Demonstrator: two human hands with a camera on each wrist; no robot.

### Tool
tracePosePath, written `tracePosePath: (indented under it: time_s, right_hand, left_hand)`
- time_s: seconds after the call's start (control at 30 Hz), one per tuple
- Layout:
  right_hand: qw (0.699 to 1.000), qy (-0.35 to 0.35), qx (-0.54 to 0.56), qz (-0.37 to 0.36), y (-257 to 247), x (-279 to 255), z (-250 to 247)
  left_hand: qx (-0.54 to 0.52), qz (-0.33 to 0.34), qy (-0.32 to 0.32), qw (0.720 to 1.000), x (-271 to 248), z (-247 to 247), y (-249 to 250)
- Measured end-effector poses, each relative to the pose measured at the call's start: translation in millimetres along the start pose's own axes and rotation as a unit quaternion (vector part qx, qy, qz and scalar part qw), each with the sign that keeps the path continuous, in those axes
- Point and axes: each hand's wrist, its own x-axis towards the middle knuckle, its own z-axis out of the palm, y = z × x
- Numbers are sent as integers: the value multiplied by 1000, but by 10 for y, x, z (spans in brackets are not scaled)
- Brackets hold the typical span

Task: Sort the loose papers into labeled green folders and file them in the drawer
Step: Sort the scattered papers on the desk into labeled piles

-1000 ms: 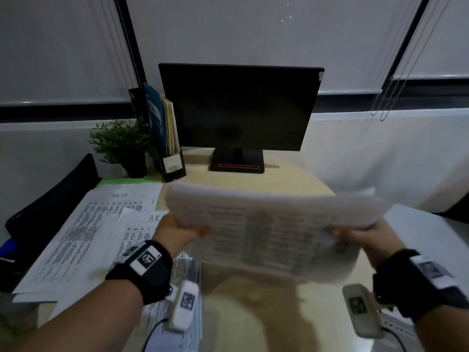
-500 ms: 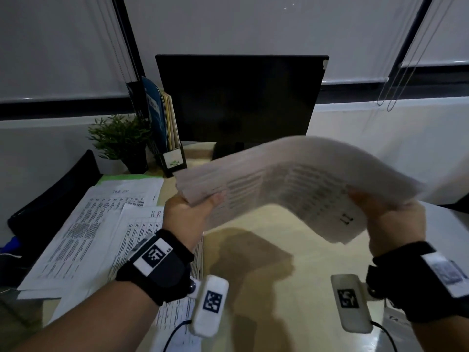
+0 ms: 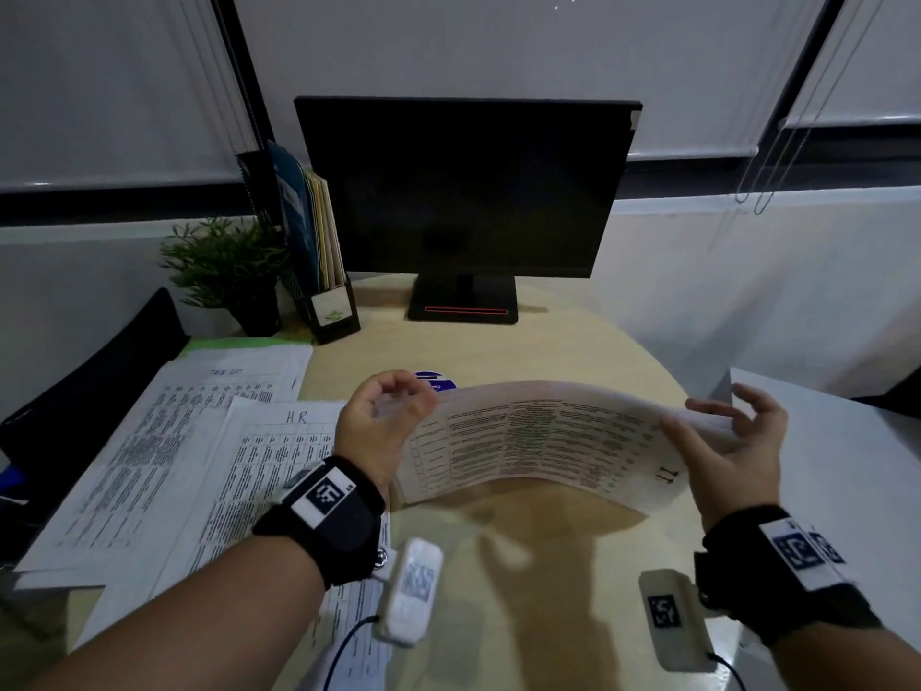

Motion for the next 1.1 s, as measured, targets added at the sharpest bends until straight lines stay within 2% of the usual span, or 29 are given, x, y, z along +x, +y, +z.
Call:
tracePosePath:
  time_s: [0.1,0.23,0.37,0.43,0.6,0.77,0.87,0.97,1.03,1.1]
  right_hand:
    - [1000,-11,6,2,-20,34,22]
    - [998,33,46,33,-42,97,106]
    - [996,55,15,62,6,164,141]
    - [995,58,9,85,22,194,142]
    - [988,71,37,131,-49,253,158]
    - [983,95,-18,159,-40,319,160]
    - [982,101,-35,159,-11,350,159]
    - [977,119,-54,168,-21,384,157]
    - [975,129,-71,167,-29,409,160]
    - [976,144,-111,123,-89,395,164]
  left_hand:
    - [-10,-8,26,1000,50,49,32]
    - [19,-10,54,998,125,102,14]
    - [33,-1,62,998,148,114,18]
    - [24,3,52,998,146,105,8]
    - [91,24,33,995,126,81,-47]
    - [96,23,23,995,158,75,-43]
    - [74,37,-37,996,130,38,-57]
    - [146,45,-100,983,177,-29,-129]
    - [189,49,-103,975,213,-45,-141]
    - [199,66,-99,973,236,-35,-109]
